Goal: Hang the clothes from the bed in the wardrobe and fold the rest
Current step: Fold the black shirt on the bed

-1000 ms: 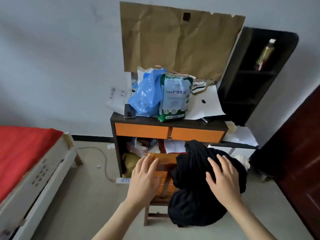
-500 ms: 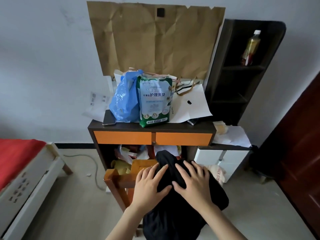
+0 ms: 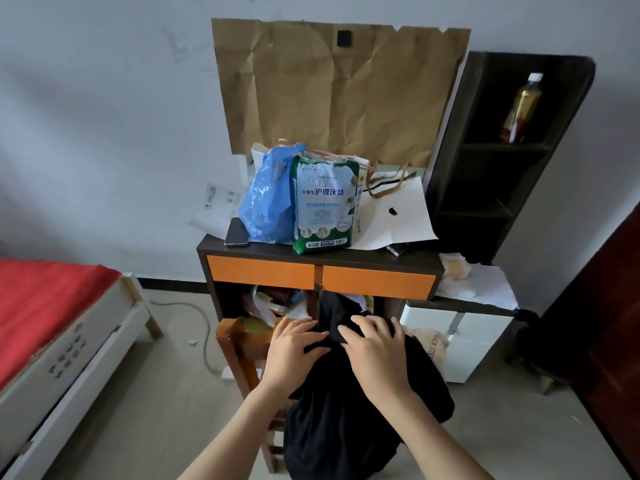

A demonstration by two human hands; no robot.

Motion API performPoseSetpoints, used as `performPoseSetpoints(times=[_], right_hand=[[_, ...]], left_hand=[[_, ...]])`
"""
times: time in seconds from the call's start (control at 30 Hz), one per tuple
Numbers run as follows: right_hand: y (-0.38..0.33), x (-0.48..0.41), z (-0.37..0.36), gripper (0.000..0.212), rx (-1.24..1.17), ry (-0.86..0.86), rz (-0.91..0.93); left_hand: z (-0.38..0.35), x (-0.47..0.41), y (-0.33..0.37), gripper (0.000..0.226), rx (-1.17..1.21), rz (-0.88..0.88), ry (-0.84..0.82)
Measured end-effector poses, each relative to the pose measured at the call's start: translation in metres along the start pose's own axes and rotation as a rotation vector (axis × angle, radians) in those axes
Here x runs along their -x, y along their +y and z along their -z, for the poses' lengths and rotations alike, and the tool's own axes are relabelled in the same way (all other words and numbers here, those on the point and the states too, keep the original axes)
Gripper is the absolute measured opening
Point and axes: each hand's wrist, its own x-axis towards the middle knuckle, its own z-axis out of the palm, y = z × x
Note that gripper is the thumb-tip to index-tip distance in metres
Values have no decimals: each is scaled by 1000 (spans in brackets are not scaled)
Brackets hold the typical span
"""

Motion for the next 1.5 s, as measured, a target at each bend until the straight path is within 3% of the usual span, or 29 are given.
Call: performPoseSetpoints(times=[0.17,0.27,0.43,0.6,0.87,1.13,1.5], right_hand=[[-23,-10,16,38,-290,102,54],[-47,-22,28,24,-447,180,112],[-92,-47,43,24,-714,79,229],[-157,-67,43,27,-894,-41,401],[-313,-49,36,25,-1099,-270,679],[-482,-17,27,23,-1053,-573,903],[-700,10,53,28,-1085,-512,1065]], left_hand=[[40,14,8,24,229,69,209],[70,23,11,24,390,134,360],[125,48,3,41,562,234,602],[182,87,-20,41,490,272,764],[264,207,-81,37,364,533,1014],[333,335,-155,37,275,805,1138],[466,459,-236,41,30,896,1241]])
